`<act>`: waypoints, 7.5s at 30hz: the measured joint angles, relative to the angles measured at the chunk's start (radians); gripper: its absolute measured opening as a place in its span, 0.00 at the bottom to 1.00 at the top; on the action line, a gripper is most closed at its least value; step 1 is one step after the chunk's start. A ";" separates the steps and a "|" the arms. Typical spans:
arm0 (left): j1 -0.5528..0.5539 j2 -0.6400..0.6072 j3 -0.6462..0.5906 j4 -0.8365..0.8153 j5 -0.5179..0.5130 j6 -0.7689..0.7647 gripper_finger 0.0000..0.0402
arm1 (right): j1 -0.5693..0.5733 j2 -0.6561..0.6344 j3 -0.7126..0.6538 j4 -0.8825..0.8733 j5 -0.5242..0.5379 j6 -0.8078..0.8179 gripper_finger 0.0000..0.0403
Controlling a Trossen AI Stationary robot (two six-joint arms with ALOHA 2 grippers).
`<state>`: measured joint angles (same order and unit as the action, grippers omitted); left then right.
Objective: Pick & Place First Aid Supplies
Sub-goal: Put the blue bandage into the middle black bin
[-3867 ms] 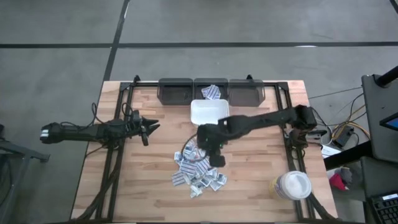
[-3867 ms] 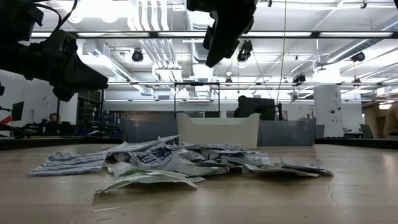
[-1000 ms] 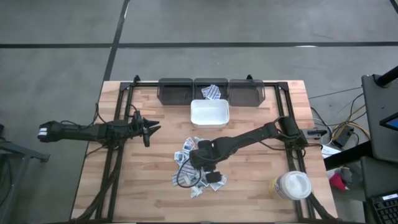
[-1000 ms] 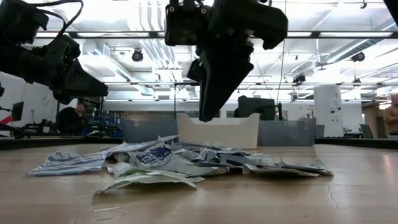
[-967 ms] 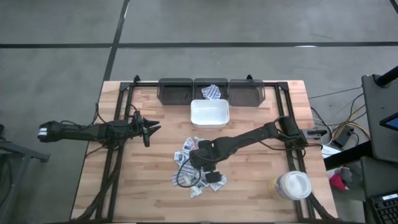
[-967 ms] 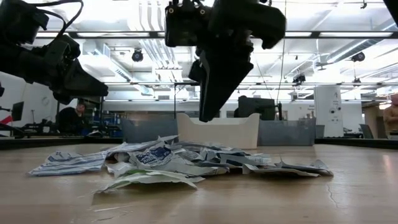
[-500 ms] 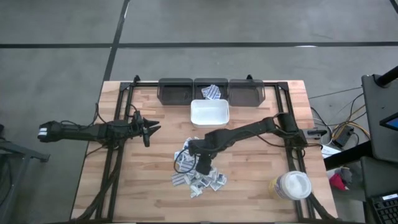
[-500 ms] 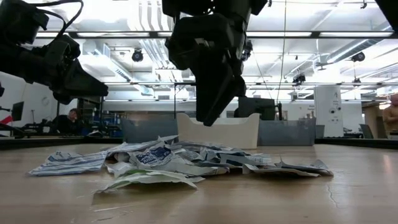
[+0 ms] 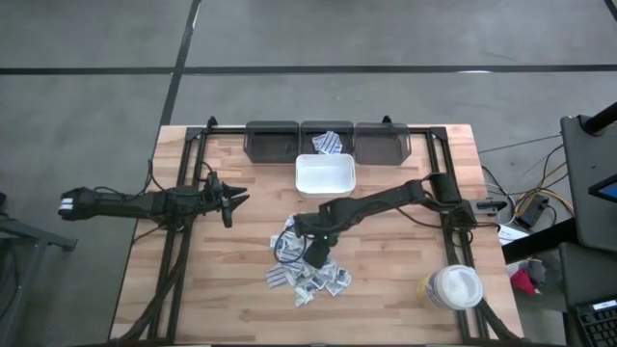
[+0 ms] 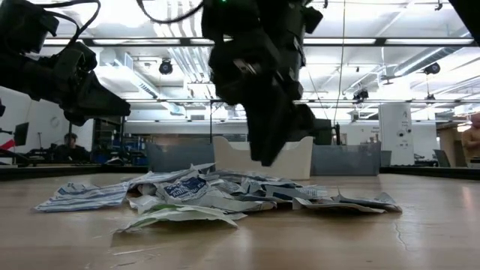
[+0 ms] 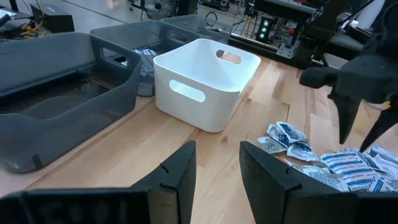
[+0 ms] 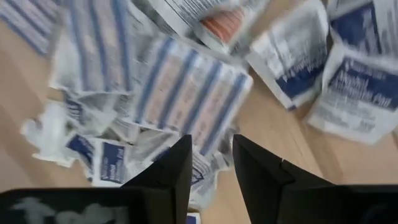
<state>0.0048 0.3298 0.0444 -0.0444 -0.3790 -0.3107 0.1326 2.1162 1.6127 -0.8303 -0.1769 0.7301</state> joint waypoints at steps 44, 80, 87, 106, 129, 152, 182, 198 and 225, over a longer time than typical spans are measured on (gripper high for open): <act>0.000 0.000 -0.001 0.007 0.000 0.000 0.31 | -0.035 -0.003 -0.124 0.064 0.032 0.194 0.26; 0.000 0.000 0.000 0.007 0.000 0.000 0.31 | -0.041 -0.091 -0.114 0.039 0.064 0.135 0.22; 0.000 0.000 0.000 0.008 0.000 0.000 0.31 | -0.045 -0.035 -0.116 0.069 0.065 0.123 0.26; 0.000 0.000 0.000 0.010 0.000 0.000 0.31 | -0.044 -0.060 -0.117 0.048 0.011 0.126 0.23; 0.000 0.000 0.000 0.010 0.000 0.000 0.31 | -0.045 -0.057 -0.216 0.091 0.074 0.084 0.12; 0.000 0.000 0.000 0.010 0.000 0.000 0.31 | -0.046 -0.144 -0.141 0.078 0.075 0.041 0.02; 0.000 0.000 0.000 0.008 0.000 0.000 0.31 | -0.252 -0.299 -0.130 0.637 0.712 -0.238 0.02; 0.000 0.000 0.000 0.007 0.000 0.000 0.31 | -0.636 -0.296 -0.026 0.238 0.476 -0.050 0.02; 0.000 0.000 0.000 0.009 0.000 0.000 0.31 | -0.771 0.120 0.378 -0.195 0.207 -0.166 0.02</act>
<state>0.0048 0.3298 0.0444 -0.0353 -0.3790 -0.3103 -0.6383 2.2361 1.9909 -1.0254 0.0304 0.5646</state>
